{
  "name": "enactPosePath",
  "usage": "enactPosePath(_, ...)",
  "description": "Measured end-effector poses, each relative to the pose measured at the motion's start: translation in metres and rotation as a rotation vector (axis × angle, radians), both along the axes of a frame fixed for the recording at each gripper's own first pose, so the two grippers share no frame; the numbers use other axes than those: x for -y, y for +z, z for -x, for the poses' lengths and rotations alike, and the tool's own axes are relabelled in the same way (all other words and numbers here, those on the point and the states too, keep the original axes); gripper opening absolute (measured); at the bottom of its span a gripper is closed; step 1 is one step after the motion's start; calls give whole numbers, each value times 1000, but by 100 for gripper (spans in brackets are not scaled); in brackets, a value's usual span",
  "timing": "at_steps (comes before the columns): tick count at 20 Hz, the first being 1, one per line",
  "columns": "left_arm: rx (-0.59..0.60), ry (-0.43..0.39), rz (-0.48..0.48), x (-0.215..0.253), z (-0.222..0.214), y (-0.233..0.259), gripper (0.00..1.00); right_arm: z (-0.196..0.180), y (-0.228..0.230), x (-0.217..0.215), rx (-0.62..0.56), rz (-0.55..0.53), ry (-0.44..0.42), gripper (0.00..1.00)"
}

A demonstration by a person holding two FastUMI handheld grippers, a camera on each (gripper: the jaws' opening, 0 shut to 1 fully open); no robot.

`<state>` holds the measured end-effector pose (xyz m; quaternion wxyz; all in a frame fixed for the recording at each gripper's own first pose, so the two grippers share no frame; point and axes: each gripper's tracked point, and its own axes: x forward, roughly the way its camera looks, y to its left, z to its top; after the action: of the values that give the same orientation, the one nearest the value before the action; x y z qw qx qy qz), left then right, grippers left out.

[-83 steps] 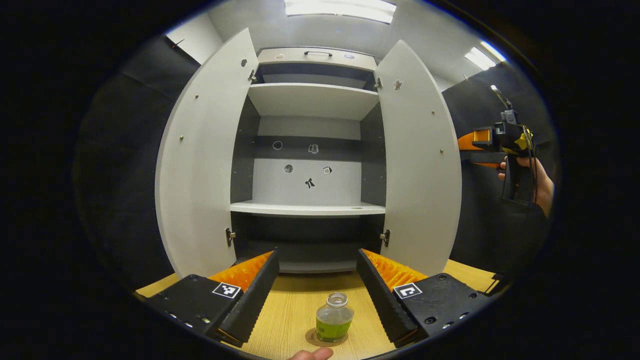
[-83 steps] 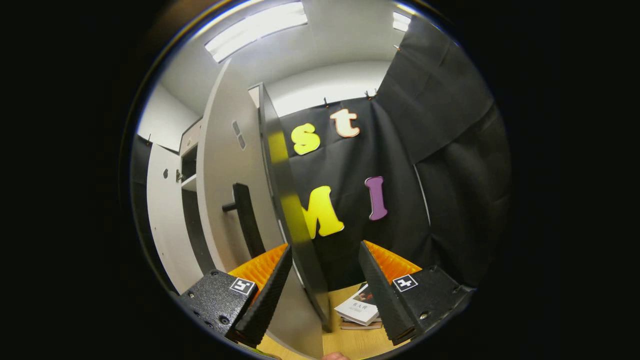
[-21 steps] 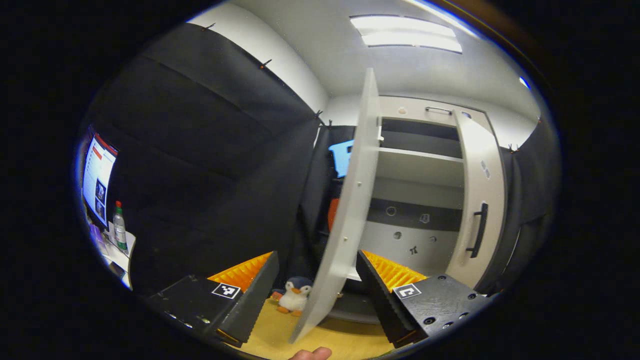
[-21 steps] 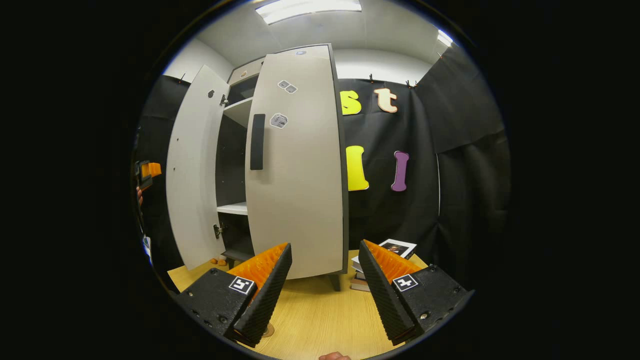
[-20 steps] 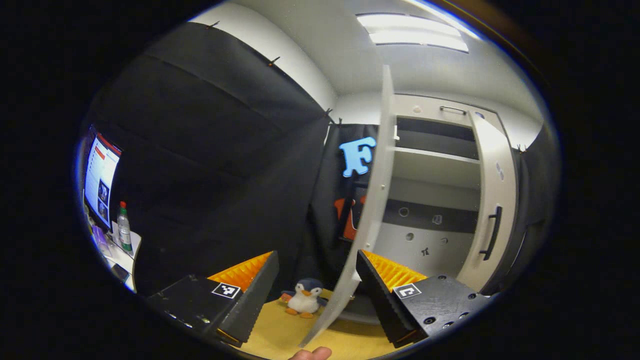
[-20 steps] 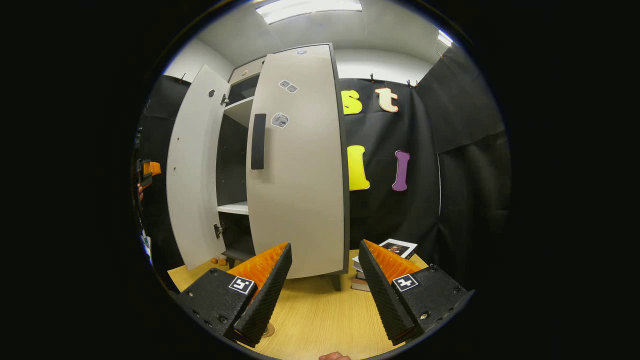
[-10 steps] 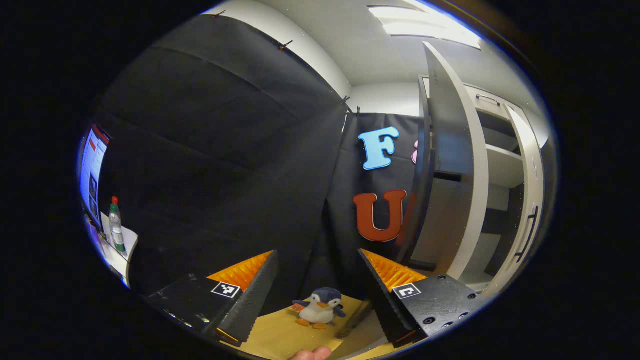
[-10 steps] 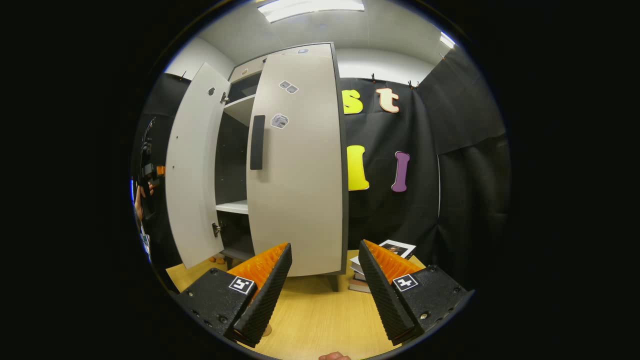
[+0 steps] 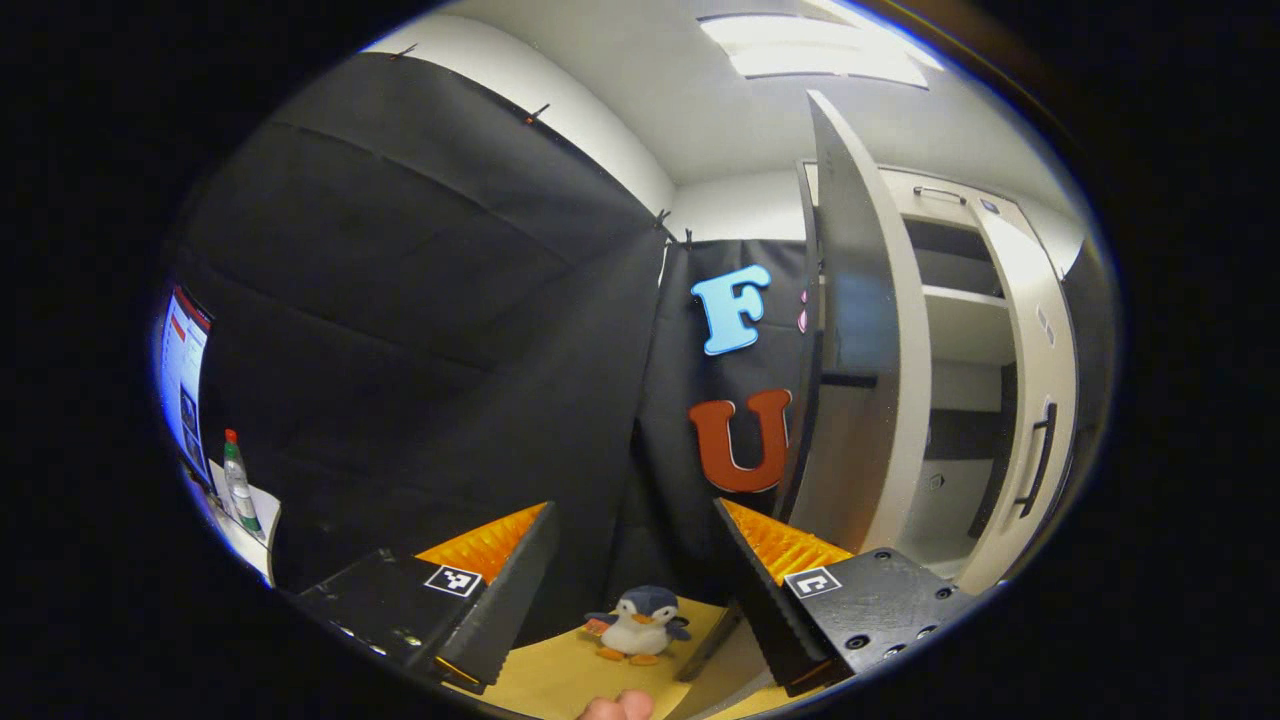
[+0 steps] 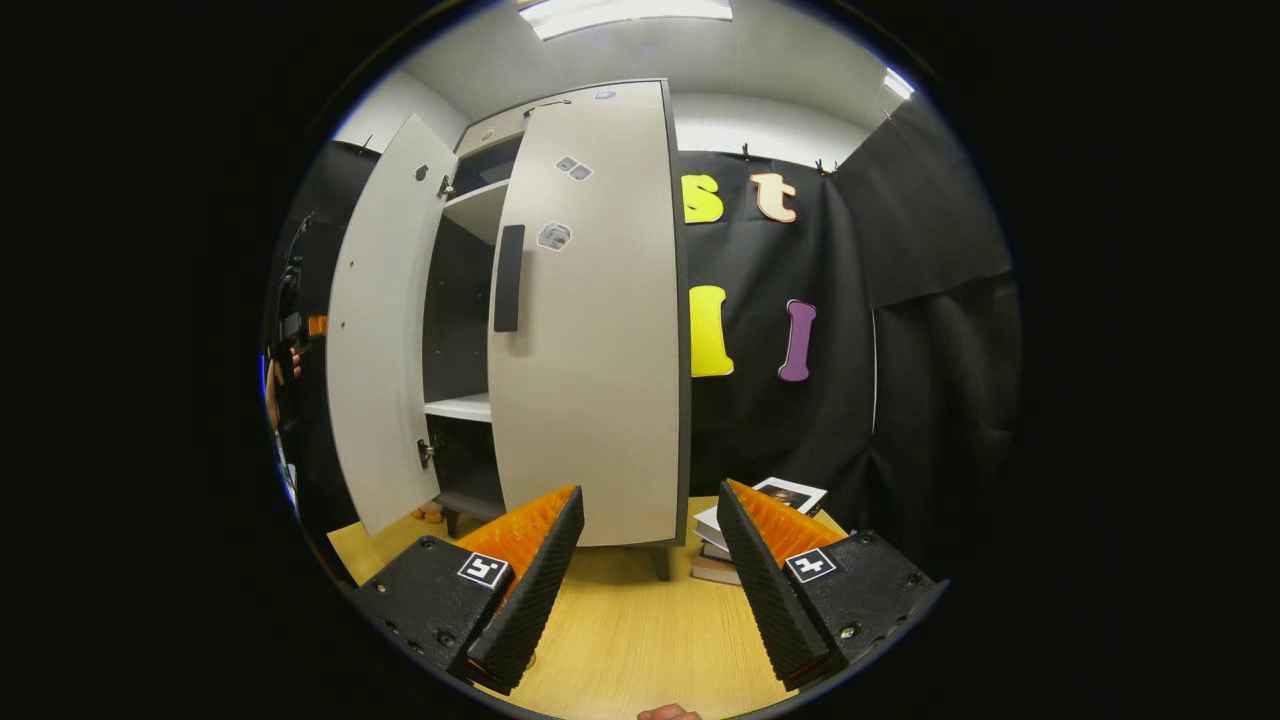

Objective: Grasp the bottle in the cabinet with the left hand and place it on the coaster, then close the right door with the right hand and the left door with the left hand.

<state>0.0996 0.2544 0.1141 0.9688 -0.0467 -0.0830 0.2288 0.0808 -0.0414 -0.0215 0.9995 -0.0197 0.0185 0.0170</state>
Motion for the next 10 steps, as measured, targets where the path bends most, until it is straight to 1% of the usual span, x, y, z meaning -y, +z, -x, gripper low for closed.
enactPosePath(1,8,0,-15,6,0,4,99,2,1,0,4,-1,2,83)
enactPosePath(2,2,1,-28,9,-1,3,94,3,2,0,6,-1,3,83)
enactPosePath(4,8,-8,-29,11,1,3,94,6,-1,2,1,10,-3,83)
enactPosePath(5,17,-27,-12,11,0,3,99,7,-3,4,-5,14,-7,83)
enactPosePath(6,20,-50,-1,15,-1,3,99,8,-3,5,-8,13,-10,83)
enactPosePath(7,29,-75,3,20,-3,3,94,9,-2,6,-8,11,-13,83)
enactPosePath(10,31,-157,-9,54,-11,3,94,12,1,8,-2,10,-26,83)
